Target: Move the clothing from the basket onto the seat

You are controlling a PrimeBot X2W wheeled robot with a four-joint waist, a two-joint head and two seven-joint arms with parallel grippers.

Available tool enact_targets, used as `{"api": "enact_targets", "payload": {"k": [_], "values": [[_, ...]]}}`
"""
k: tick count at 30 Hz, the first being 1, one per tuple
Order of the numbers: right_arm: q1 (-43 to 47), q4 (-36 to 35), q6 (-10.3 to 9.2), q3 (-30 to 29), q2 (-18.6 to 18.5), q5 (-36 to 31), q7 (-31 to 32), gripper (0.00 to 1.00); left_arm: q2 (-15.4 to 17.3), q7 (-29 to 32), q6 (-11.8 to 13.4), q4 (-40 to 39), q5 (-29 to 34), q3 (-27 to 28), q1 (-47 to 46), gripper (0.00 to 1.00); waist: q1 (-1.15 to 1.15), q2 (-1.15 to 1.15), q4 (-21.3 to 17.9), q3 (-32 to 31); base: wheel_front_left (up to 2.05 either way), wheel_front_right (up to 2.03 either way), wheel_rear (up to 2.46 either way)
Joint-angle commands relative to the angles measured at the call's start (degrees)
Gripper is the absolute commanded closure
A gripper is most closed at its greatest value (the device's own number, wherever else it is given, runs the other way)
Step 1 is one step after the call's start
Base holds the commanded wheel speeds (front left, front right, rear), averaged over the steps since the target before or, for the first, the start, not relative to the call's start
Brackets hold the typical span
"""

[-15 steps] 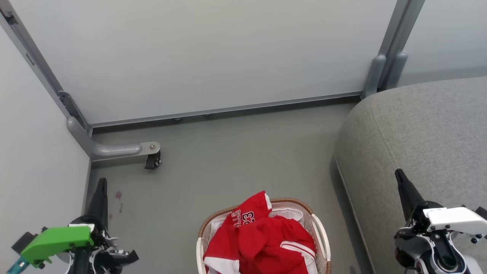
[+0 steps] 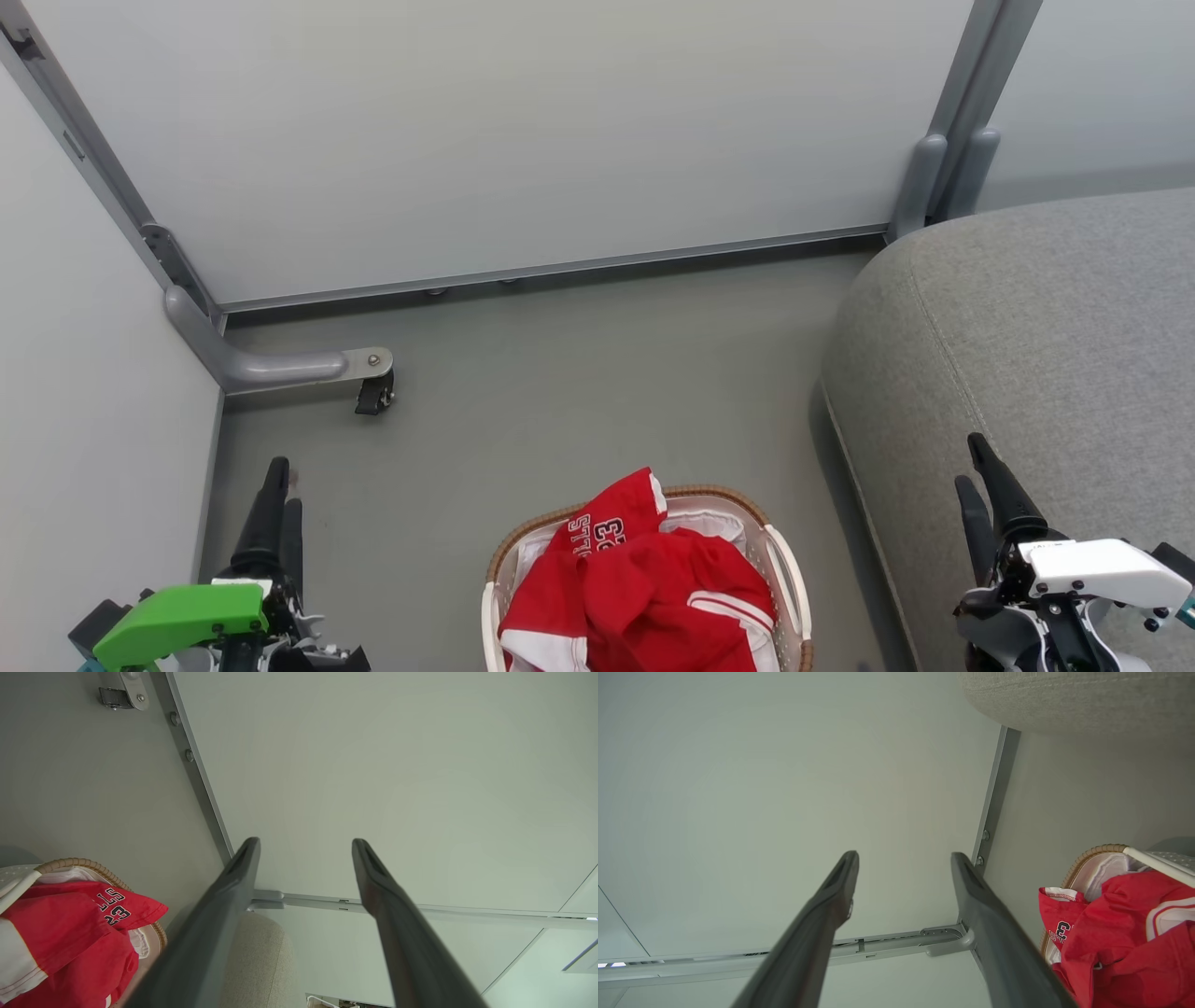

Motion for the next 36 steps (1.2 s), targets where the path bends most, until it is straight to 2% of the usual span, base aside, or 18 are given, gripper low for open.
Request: {"api": "enact_targets", "payload": {"k": [1, 8, 18, 24, 36], "values": [[-0.47, -0.82, 0.00, -0.17, -0.45, -1.23, -0.68, 0.00, 0.25, -0.64, -0.08, -1.32, 1.17, -0.60, -0.63, 0.00, 0.00, 0.00, 0.01, 0.01, 0.00, 0.00, 0.00], [-0.62, -1.45, 0.00, -1.44, -0.55, -7.56, -2.75, 0.00, 0.31, -2.70, -0.11, -2.19, 4.81, -2.08, -0.65, 0.00, 0.00, 0.00, 0.02, 0.05, 0.00, 0.00, 0.00], [-0.30, -5.52, 0.01, -1.45, -0.67, -22.21, -5.06, 0.00, 0.38, -5.02, -0.14, -4.18, 12.87, -3.24, -1.39, 0.00, 0.00, 0.00, 0.02, 0.17, 0.00, 0.00, 0.00], [0.12, -7.79, 0.01, -0.39, -0.71, -32.31, -6.38, 0.00, 0.42, -6.32, -0.16, -5.46, 20.36, -3.63, -1.42, 0.00, 0.00, 0.00, 0.06, 0.25, 0.00, 0.00, 0.00], [1.04, -8.09, 0.01, 0.80, -0.81, -45.94, -8.71, 0.00, 0.49, -8.66, -0.20, -5.49, 36.92, -5.28, -0.15, 0.00, 0.00, 0.00, 0.23, 0.35, 0.00, 0.00, 0.00]]}}
